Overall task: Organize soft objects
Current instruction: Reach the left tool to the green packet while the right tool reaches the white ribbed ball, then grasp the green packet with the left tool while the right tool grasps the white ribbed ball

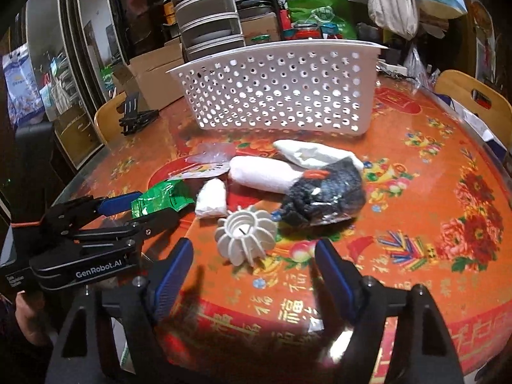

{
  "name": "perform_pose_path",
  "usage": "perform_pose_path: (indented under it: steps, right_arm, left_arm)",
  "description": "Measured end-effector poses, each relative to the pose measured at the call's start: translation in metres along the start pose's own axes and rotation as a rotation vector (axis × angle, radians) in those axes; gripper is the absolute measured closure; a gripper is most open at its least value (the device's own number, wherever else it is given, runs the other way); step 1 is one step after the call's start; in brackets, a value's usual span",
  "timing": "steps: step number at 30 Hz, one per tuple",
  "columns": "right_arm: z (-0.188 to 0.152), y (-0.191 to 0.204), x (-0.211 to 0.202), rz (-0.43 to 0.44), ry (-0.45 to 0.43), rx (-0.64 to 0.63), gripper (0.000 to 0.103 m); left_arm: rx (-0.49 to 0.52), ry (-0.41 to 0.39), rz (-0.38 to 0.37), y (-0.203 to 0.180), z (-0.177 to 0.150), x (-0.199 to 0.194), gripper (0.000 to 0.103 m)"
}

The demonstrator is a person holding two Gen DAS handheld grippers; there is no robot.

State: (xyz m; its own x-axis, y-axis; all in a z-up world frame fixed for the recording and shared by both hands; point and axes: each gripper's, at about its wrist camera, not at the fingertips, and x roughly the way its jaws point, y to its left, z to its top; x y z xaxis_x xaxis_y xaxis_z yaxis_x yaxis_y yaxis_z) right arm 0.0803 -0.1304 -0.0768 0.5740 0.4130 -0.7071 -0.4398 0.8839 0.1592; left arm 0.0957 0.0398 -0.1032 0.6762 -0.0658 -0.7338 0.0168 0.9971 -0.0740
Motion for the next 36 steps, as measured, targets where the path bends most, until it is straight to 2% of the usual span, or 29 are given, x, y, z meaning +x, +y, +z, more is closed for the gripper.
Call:
perform_pose_path:
  steps: [3,13,15,25,28,36]
  right_arm:
    - [0.002,0.006,0.004,-0.006,0.002,-0.018,0.032]
    - [0.003,0.014,0.016,-0.02,0.025,-0.054,0.054]
    - [0.003,0.013,0.015,-0.027,0.023,-0.056,0.061]
    - [-0.001,0.01,0.008,0.0,-0.001,-0.05,0.061]
    - [-0.001,0.008,0.003,0.008,-0.013,-0.046,0.062]
    - [0.0,0.004,-0.01,0.021,-0.041,-0.036,0.062]
  left_arm:
    - [-0.013,-0.019,-0.018,0.006,-0.002,-0.004,0.061]
    - [-0.044,-0.045,-0.055,0.018,-0.011,-0.012,0.074]
    - [-0.044,-0.052,-0.055,0.018,-0.013,-0.015,0.077]
    - [-0.046,-0.092,-0.049,0.015,-0.013,-0.03,0.086]
    - [-0.053,-0.108,-0.05,0.015,-0.013,-0.037,0.092]
    - [-0.059,-0.133,-0.044,0.014,-0.008,-0.048,0.093]
